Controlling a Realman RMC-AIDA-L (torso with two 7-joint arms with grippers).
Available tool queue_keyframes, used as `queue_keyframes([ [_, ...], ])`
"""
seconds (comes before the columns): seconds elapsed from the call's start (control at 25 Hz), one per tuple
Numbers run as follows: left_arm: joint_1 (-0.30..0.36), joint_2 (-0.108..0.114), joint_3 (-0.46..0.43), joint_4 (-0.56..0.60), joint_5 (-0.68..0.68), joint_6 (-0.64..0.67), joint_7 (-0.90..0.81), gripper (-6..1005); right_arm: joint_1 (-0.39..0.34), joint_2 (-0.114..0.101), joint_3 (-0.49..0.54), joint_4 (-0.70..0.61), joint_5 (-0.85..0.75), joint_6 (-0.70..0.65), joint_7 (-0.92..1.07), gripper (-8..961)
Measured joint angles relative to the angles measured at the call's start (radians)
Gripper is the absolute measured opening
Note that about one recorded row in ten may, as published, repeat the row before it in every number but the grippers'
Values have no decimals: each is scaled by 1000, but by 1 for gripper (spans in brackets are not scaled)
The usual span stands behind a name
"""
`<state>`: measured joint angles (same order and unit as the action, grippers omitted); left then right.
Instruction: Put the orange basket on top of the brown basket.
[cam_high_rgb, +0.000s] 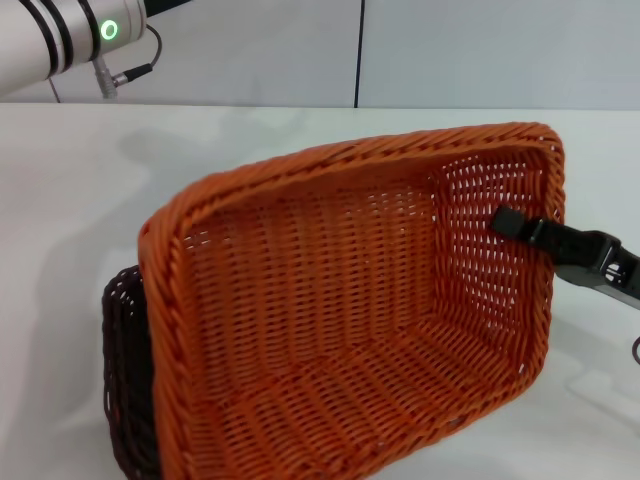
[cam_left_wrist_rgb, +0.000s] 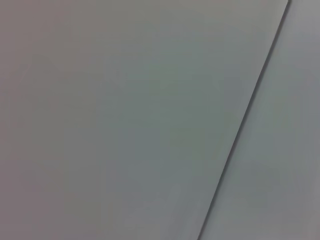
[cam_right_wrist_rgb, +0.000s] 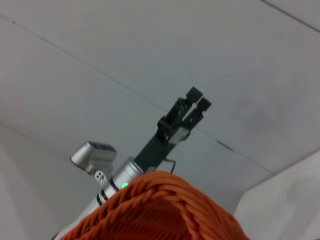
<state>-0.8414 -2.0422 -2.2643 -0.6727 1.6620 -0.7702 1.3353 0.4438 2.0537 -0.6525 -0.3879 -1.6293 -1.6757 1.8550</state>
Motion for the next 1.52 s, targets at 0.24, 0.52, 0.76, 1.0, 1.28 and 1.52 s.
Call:
queue_keyframes([
  [0.24,-7,-5,0,2,-5,-7,0,838,25,-11,-10,-1,-40,-1,4,300],
  [0.52,-21,-9,0,7,-4,0,4,838,37,-39,-12,-1,-58,-8,26,548],
  [0.76,-22,-9,0,9,-4,1,5,838,39,-52,-12,-6,-90,-1,31,670],
  [1.0,-22,-9,0,10,-3,2,11,838,51,-83,-6,-10,-129,-12,43,712],
  [1.28,-21,-10,0,11,-4,2,15,838,34,-133,20,-21,-125,-18,53,713],
  [1.52,4,-14,-7,7,-21,-10,26,838,-8,-154,200,-42,-121,45,-48,713],
])
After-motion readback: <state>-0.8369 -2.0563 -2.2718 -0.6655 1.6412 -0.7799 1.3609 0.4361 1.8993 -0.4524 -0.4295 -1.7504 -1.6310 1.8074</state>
